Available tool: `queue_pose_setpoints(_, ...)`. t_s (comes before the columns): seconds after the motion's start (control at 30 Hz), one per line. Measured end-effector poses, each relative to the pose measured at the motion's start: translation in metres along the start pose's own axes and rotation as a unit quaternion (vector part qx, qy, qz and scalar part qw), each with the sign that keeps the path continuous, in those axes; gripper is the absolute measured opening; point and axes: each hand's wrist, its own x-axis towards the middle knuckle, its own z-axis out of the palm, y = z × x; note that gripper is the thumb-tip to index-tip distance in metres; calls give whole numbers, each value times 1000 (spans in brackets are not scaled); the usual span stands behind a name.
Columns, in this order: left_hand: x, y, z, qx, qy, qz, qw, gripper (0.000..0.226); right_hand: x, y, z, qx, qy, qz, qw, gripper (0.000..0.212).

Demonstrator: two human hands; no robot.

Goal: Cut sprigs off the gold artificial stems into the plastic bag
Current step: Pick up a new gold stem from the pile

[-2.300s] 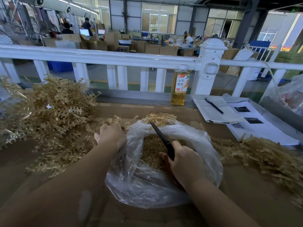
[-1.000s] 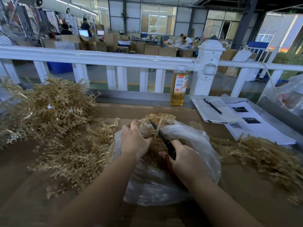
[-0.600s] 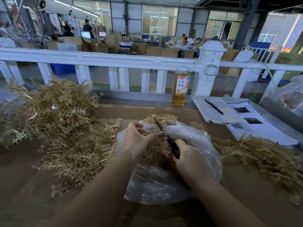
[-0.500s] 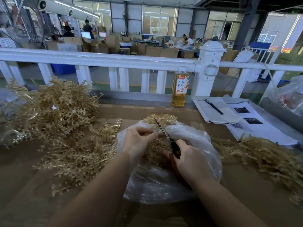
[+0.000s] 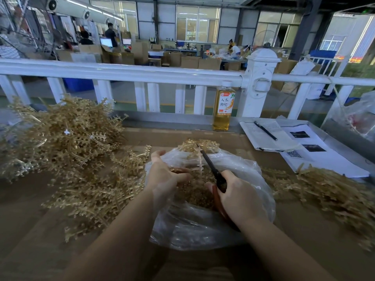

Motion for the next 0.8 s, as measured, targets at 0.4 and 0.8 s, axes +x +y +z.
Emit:
queue_pose_setpoints(0.4,-1,-12,1,-124,-7,-69,990,60,-2,-1,-4,15,0,25,1000,34)
queue_pose_setpoints(0.8,-17,-7,22,-155,-145,-134,968,26,-3,1,-5,26,20,17,999,24)
